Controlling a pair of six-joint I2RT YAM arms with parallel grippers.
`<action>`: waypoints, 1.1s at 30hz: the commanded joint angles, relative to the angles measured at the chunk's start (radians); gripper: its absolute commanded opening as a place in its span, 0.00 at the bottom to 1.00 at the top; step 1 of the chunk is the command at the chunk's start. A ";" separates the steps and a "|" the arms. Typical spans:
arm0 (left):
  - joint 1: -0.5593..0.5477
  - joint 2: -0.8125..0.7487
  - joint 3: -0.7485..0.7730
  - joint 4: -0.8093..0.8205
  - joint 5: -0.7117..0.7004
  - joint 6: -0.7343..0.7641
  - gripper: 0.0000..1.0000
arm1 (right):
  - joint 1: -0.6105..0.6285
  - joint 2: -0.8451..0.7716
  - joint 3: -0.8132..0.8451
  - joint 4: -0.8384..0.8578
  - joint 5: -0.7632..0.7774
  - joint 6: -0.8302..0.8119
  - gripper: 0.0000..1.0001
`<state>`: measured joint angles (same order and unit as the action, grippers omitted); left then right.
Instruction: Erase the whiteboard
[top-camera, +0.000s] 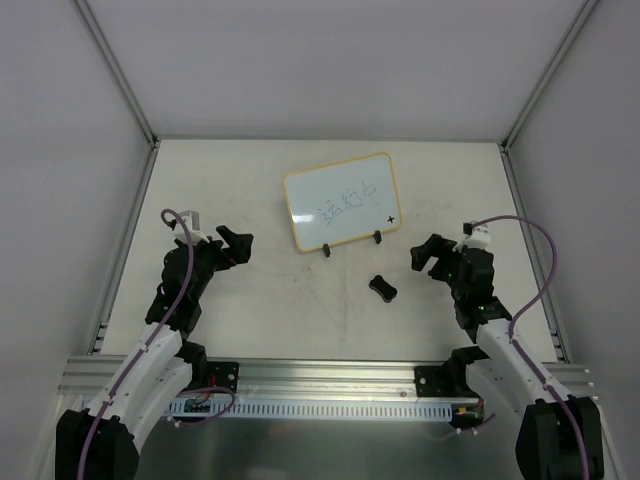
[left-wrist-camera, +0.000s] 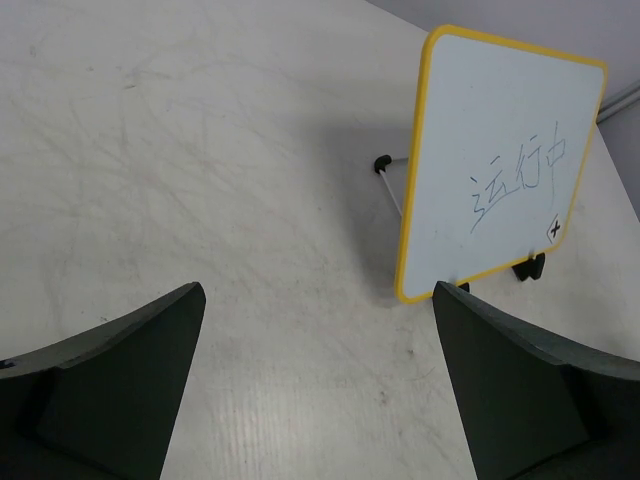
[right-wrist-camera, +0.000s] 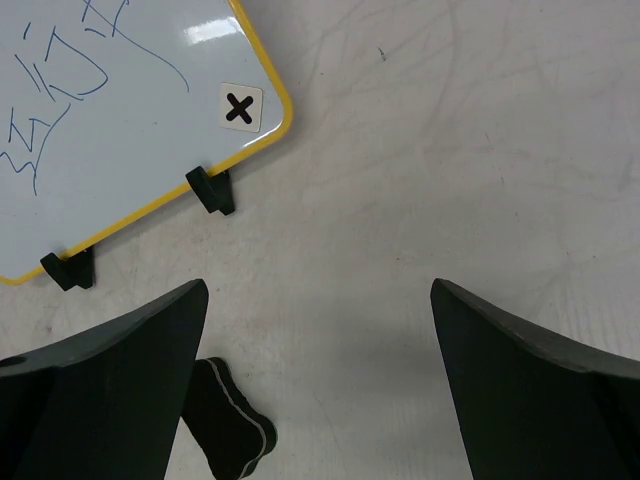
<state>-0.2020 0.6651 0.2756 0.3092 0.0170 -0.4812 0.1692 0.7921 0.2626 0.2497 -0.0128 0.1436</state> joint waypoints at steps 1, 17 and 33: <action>0.000 -0.016 0.004 0.025 0.011 0.018 0.99 | 0.003 -0.011 0.033 0.023 0.002 -0.004 0.99; 0.000 0.042 0.034 0.004 0.018 0.010 0.99 | 0.200 0.193 0.217 -0.105 -0.055 -0.127 0.99; 0.001 0.168 0.010 0.240 0.098 -0.003 0.99 | 0.371 0.355 0.443 -0.543 0.028 -0.223 0.99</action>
<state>-0.2020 0.8307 0.2653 0.4400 0.0570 -0.4862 0.5190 1.1095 0.6479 -0.1909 -0.0105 -0.0525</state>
